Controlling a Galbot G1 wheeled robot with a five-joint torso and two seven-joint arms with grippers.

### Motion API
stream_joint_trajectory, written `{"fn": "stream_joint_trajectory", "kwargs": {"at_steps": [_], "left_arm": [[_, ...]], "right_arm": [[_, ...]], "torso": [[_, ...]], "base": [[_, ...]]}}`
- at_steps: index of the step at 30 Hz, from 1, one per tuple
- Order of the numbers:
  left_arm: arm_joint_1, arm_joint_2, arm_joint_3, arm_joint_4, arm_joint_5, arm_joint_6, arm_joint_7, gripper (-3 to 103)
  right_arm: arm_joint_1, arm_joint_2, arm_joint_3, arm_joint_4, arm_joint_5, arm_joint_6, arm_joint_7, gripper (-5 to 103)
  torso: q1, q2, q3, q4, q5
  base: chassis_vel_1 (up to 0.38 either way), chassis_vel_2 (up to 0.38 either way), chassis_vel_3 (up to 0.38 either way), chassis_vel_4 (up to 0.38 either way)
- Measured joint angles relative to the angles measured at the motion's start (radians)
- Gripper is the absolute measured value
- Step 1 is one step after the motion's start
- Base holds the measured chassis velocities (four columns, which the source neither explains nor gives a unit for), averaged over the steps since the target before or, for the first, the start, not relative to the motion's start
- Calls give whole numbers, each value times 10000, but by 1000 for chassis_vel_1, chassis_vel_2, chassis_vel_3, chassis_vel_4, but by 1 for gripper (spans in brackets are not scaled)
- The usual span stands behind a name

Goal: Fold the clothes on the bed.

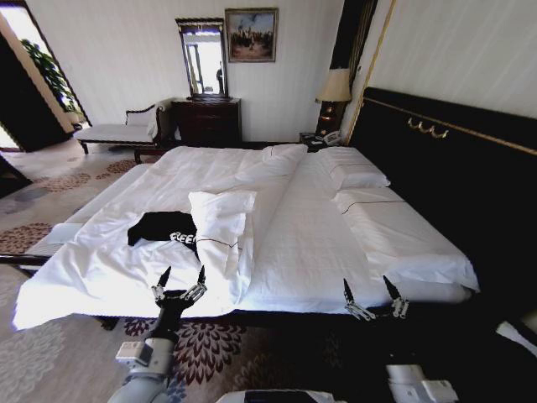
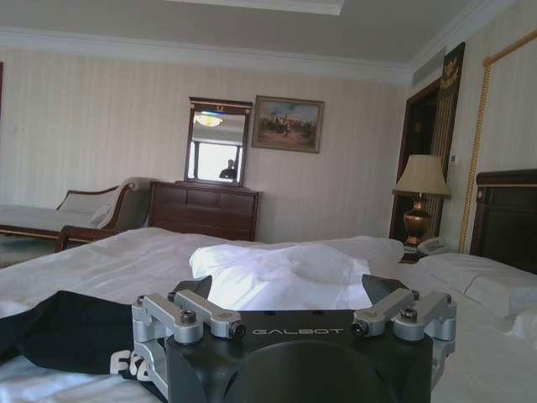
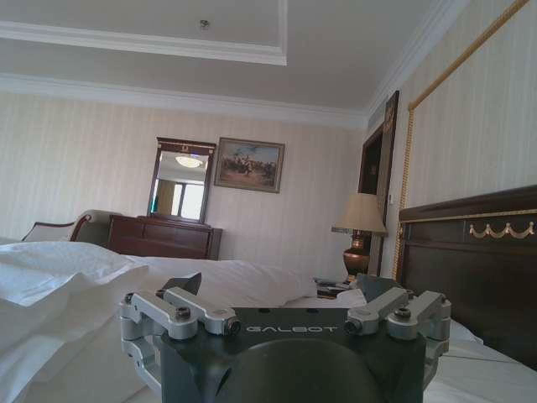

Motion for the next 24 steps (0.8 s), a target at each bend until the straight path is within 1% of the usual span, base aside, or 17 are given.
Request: {"fn": "stream_joint_trajectory", "kwargs": {"at_steps": [8, 24], "left_arm": [[-52, 0, -12, 97, -42, -17, -7, 100], [-66, -15, -22, 122, -62, -32, -12, 100]], "right_arm": [[0, 25, 5, -34, -37, 12, -40, 100], [35, 64, -14, -115, -78, 52, -29, 100]], "torso": [[1, -1, 1, 0, -1], [0, 0, 0, 0, 0]], "base": [[-16, 166, 13, -183], [26, 166, -22, -167]]}}
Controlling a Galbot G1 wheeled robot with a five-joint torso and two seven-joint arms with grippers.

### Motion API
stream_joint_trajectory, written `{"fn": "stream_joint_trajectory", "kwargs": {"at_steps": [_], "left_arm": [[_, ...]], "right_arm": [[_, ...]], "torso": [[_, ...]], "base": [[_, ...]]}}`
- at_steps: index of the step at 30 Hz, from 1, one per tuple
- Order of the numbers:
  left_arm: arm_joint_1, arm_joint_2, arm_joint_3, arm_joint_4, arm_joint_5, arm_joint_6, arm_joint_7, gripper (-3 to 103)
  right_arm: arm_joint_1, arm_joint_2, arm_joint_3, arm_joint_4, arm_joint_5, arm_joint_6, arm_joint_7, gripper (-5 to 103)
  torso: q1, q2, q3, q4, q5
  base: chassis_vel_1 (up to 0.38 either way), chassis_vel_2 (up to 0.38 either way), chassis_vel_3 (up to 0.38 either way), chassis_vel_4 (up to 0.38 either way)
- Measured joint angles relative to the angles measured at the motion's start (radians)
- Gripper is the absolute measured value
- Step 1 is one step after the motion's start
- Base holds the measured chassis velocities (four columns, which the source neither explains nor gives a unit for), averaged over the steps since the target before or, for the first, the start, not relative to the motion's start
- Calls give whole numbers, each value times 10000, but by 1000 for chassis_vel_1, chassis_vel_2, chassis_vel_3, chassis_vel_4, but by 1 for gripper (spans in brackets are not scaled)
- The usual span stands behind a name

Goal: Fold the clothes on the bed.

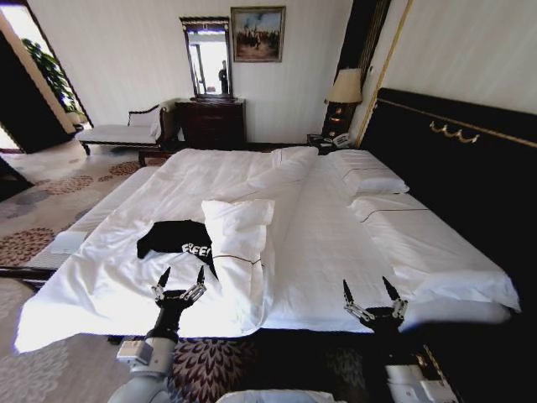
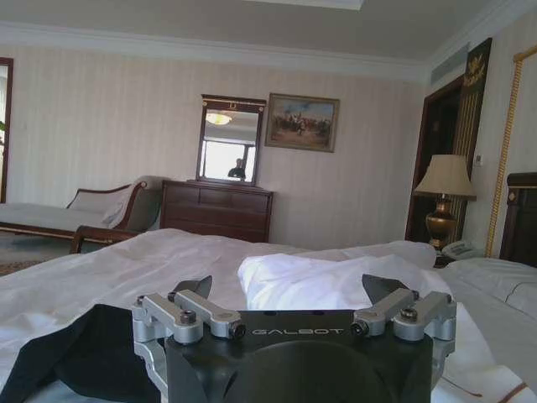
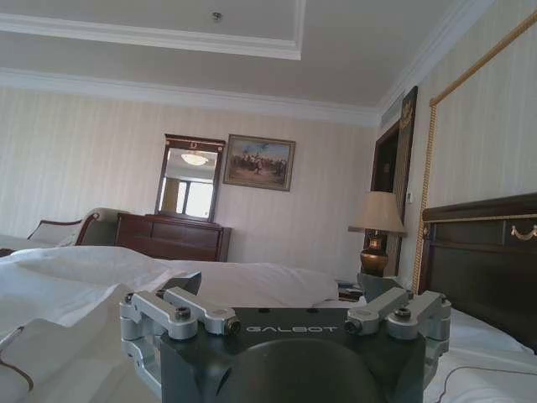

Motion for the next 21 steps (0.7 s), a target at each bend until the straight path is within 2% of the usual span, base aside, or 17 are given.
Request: {"fn": "stream_joint_trajectory", "kwargs": {"at_steps": [21], "left_arm": [[96, -78, 1, -55, 78, -31, -16, 100]], "right_arm": [[43, 14, -103, -175, 41, 226, 226, 100]], "torso": [[0, 0, 0, 0, 1]], "base": [[32, 165, -31, -161]]}}
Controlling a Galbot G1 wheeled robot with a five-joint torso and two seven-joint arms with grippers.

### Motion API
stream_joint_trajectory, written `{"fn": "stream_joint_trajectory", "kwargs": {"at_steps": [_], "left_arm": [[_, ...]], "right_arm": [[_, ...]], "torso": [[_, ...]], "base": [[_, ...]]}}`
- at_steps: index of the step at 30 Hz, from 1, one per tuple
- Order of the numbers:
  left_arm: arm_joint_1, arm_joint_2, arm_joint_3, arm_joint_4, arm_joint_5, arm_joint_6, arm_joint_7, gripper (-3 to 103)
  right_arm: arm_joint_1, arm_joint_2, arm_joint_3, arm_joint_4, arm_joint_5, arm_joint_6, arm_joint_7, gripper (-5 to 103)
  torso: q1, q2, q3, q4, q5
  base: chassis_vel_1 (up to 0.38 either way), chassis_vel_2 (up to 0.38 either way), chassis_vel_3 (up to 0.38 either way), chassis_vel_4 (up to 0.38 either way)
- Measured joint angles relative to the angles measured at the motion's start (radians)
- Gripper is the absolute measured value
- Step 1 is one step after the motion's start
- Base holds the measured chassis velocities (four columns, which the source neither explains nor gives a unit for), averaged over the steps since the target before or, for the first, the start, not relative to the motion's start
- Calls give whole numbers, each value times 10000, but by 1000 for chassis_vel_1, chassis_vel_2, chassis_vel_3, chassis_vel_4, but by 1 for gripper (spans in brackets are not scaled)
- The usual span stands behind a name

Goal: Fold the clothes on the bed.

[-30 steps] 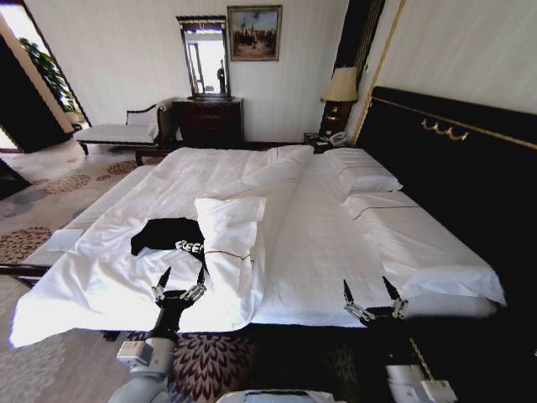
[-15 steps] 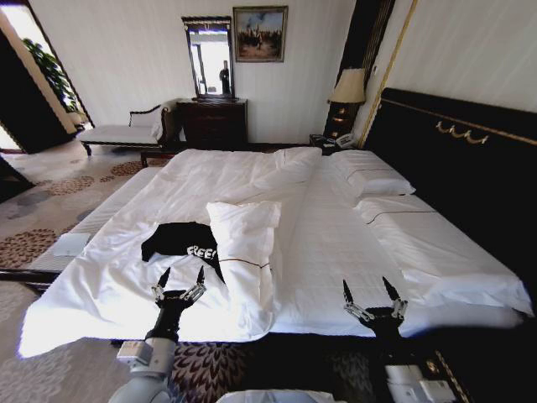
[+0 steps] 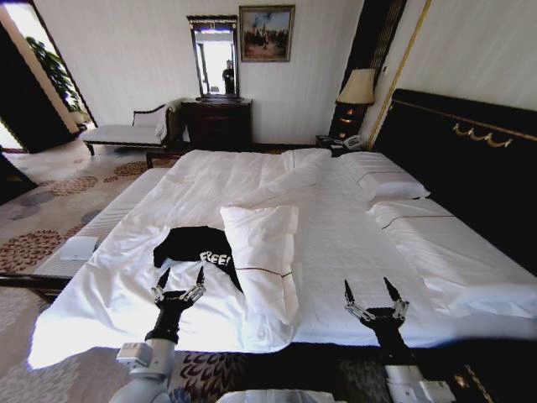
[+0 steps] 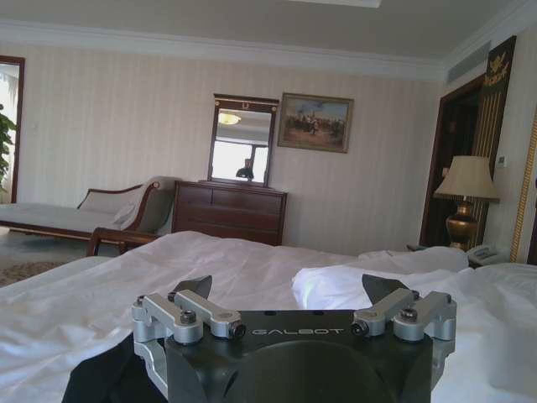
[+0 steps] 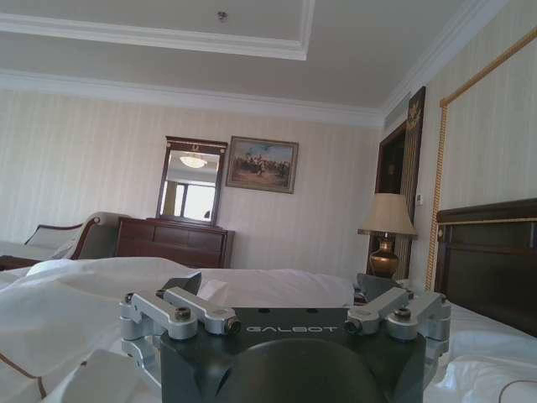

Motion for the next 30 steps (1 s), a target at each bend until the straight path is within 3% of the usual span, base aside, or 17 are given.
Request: {"fn": "stream_joint_trajectory", "kwargs": {"at_steps": [9, 14, 17, 18, 20, 23, 24, 26, 28, 30], "left_arm": [[-18, -19, 0, -38, 6, 0, -12, 100], [-4, -24, -102, -44, -35, 7, -14, 100], [159, -44, -270, -187, -91, 41, -16, 100], [159, -44, -270, -187, -91, 41, -16, 100], [328, -63, -348, -312, -163, 56, -6, 100], [641, -96, -421, -617, -832, 69, 302, 100], [641, -96, -421, -617, -832, 69, 302, 100], [689, -219, -490, -821, -1441, 123, 624, 100], [612, -672, -656, -976, -1814, 138, 861, 100], [618, -819, -698, -1010, -1847, 138, 874, 100]], "right_arm": [[78, -68, -171, -58, 447, 57, 137, 100], [295, -373, -256, -232, 1296, 24, 117, 100], [482, -977, -626, -298, 3501, -291, -43, 100], [482, -977, -626, -298, 3501, -291, -43, 100], [583, -1327, -803, -263, 4473, -534, -5, 100], [871, -2064, -1007, -116, 6859, -968, 184, 100], [871, -2064, -1007, -116, 6859, -968, 184, 100], [1143, -2550, -1022, -10, 8414, -1321, 378, 100], [1834, -3230, -944, 123, 10589, -2067, 1235, 100], [1991, -3365, -919, 155, 10983, -2239, 1468, 100]], "torso": [[2, -3, 0, 0, -4], [-2, -2, 0, 0, 3], [-1, -1, 0, -1, 1], [-1, -1, 0, -1, 1], [-1, -2, 0, 0, 0], [-1, -2, 0, 2, 0], [-1, -2, 0, 2, 0], [-1, -2, 0, -2, 0], [-2, -1, 0, -2, 3], [-2, -1, 0, -3, 3]], "base": [[11, 90, -19, -93], [0, 0, 0, 0], [0, 0, 0, 0], [0, 0, 0, 0], [0, 0, 0, 0], [0, 0, 0, 0], [0, 0, 0, 0], [0, 0, 0, 0], [0, 0, 0, 0], [0, 0, 0, 0]]}}
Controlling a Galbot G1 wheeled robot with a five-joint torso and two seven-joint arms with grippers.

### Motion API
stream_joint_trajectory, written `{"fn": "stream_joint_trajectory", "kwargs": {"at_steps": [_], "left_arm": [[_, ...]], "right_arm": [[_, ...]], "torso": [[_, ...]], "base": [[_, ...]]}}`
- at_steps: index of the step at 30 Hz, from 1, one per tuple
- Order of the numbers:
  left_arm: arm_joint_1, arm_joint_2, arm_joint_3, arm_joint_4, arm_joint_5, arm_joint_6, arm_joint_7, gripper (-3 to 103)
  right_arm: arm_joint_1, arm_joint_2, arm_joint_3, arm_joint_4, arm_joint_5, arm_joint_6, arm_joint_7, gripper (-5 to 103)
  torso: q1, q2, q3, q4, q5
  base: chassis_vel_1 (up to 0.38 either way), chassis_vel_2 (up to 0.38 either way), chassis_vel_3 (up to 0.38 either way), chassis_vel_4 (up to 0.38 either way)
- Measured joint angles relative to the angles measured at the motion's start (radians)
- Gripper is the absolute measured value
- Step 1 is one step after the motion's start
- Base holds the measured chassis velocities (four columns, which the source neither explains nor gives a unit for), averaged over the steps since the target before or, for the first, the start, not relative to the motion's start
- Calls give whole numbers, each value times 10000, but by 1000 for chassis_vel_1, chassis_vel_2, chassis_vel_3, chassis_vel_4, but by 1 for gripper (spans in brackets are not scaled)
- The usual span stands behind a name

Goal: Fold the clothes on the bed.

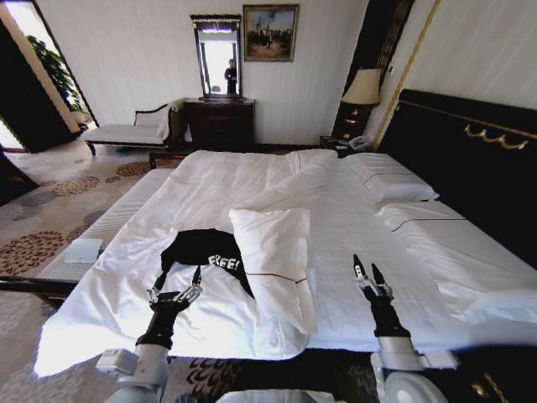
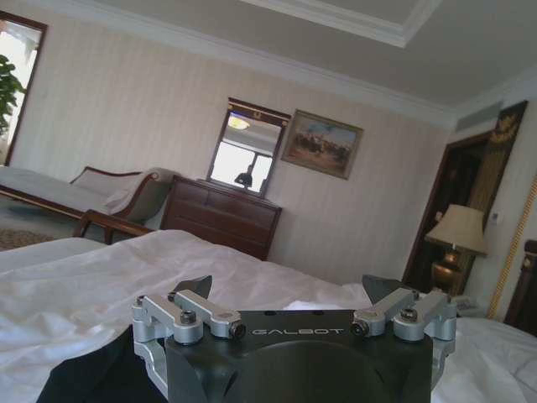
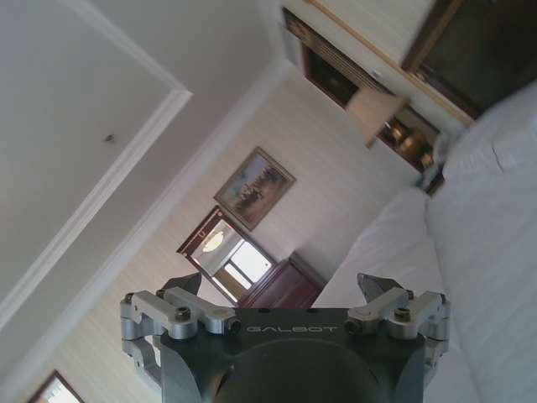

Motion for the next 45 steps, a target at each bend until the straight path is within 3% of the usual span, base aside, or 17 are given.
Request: {"fn": "stream_joint_trajectory", "kwargs": {"at_steps": [3, 4, 5, 8, 13, 21, 23, 30, 45], "left_arm": [[402, -594, -120, -137, -163, -100, 178, 100], [402, -594, -120, -137, -163, -100, 178, 100], [475, -714, -146, -145, -157, -159, 228, 100], [597, -1207, -275, -152, 39, -334, 280, 100], [729, -1612, -311, -152, 343, -403, 294, 100], [1095, -2109, -313, -151, 952, -607, 260, 100], [1141, -2214, -309, -149, 1086, -663, 237, 100], [1229, -2400, -235, -143, 1291, -828, 97, 100], [1137, -2384, -222, -86, 1520, -882, 5, 100]], "right_arm": [[1309, -1373, 116, 40, 2040, -1254, 1510, 100], [1309, -1373, 116, 40, 2040, -1254, 1510, 100], [1684, -1799, 116, -47, 2438, -1553, 1847, 100], [3052, -2916, -122, -613, 3792, -2508, 2712, 100], [4433, -3469, -967, -1702, 4358, -3123, 3261, 100], [6967, -3767, -2811, -3471, 4694, -4000, 4067, 100], [7507, -3739, -3181, -3703, 4997, -4466, 4427, 100], [8970, -3442, -4601, -4685, 5062, -5021, 5381, 100], [10841, -2988, -6375, -5773, 4811, -5174, 5382, 100]], "torso": [[1, 0, 1, 5, 1], [1, 0, 1, 5, 1], [2, 0, 1, 12, -4], [1, 0, 1, 4, -1], [2, 0, 2, 2, 0], [2, -1, 1, 4, 0], [3, -1, 1, 3, -2], [3, -1, 1, 4, -4], [3, 0, 0, 3, -5]], "base": [[0, 0, 0, 0], [0, 0, 0, 0], [0, 0, 0, 0], [0, 0, 0, 0], [0, 0, 0, 0], [0, 0, 0, 0], [0, 0, 0, 0], [0, 0, 0, 0], [0, 0, 0, 0]]}}
